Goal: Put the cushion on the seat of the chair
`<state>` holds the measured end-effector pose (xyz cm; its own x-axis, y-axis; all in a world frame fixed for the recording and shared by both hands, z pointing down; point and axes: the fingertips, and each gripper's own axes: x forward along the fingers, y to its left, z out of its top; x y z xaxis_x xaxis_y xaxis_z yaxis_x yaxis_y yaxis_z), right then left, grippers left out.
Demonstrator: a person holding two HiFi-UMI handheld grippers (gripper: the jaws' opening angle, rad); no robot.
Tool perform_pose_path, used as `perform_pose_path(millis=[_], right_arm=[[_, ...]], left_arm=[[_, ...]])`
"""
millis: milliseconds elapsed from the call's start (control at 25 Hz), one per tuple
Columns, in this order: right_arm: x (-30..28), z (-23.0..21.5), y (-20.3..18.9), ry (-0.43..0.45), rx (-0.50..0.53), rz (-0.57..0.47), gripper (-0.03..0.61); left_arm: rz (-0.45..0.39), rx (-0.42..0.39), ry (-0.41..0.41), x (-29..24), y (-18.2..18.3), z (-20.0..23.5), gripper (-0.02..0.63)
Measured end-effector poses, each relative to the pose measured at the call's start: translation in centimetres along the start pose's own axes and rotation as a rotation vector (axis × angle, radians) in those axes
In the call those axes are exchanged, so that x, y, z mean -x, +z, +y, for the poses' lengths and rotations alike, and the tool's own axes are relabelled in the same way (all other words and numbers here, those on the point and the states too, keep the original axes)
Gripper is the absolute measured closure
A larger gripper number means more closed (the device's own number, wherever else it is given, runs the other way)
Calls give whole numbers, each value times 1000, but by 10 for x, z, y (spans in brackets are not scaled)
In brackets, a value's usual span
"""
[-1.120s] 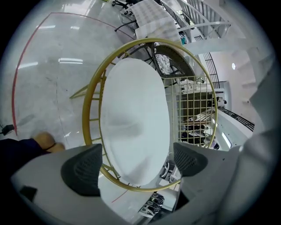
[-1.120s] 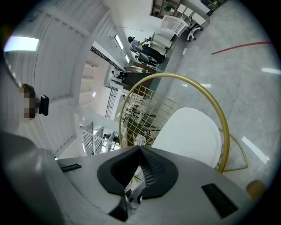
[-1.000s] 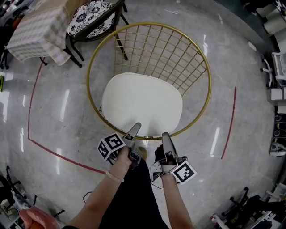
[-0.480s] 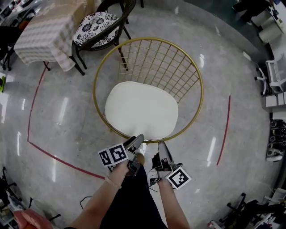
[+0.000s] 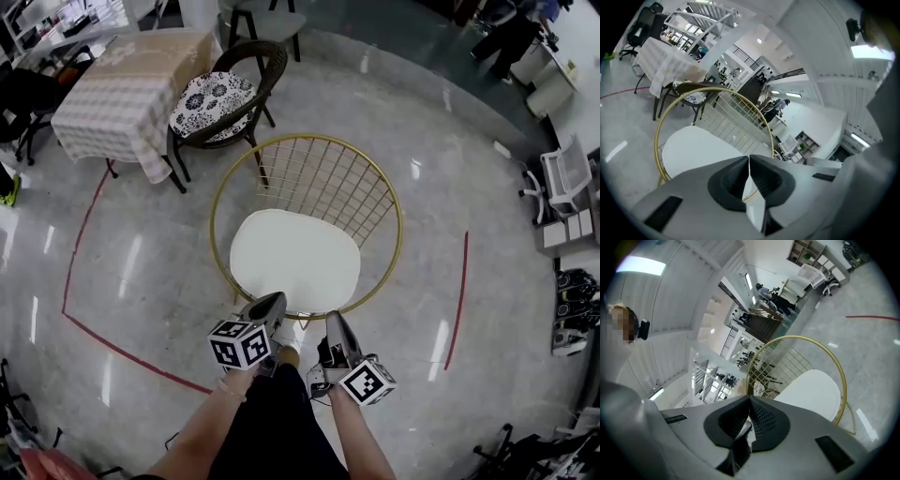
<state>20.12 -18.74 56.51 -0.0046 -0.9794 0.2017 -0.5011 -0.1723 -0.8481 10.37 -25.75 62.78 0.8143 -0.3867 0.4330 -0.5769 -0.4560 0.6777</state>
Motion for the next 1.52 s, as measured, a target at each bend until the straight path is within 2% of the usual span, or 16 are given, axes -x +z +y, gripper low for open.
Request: perform_pose_path(millis=[240,400,640,720,840,960,1080,1280,1520], right_arm=[[17,41,14,3,146,-6,589],[29,62,27,6,224,-37,589],[49,108,53,29,410,-100,589],[55,126,65,51,470,-139,589],[59,149,78,82,536,-177,589],[60,163,86,101,558,-206,591],[63,169,89,107,561,-218,591],[69,176,84,121,564,-221,592],[68,192,73,199,558,-193,592]], left_arm=[[-121,-26,-106,40,38,-45,609],[-155,-64,-152,63,50,-73,608],[-183,-125,-196,99,58,-116,607],[-203,-156,-209,109,63,-129,608],[-245,-246,-222,122,75,-146,607],[-279,-327,-231,134,89,-155,607],[-306,-371,-233,145,100,-164,607],[-321,-386,-228,154,103,-172,607],[-300,-385,-236,150,91,-179,608]])
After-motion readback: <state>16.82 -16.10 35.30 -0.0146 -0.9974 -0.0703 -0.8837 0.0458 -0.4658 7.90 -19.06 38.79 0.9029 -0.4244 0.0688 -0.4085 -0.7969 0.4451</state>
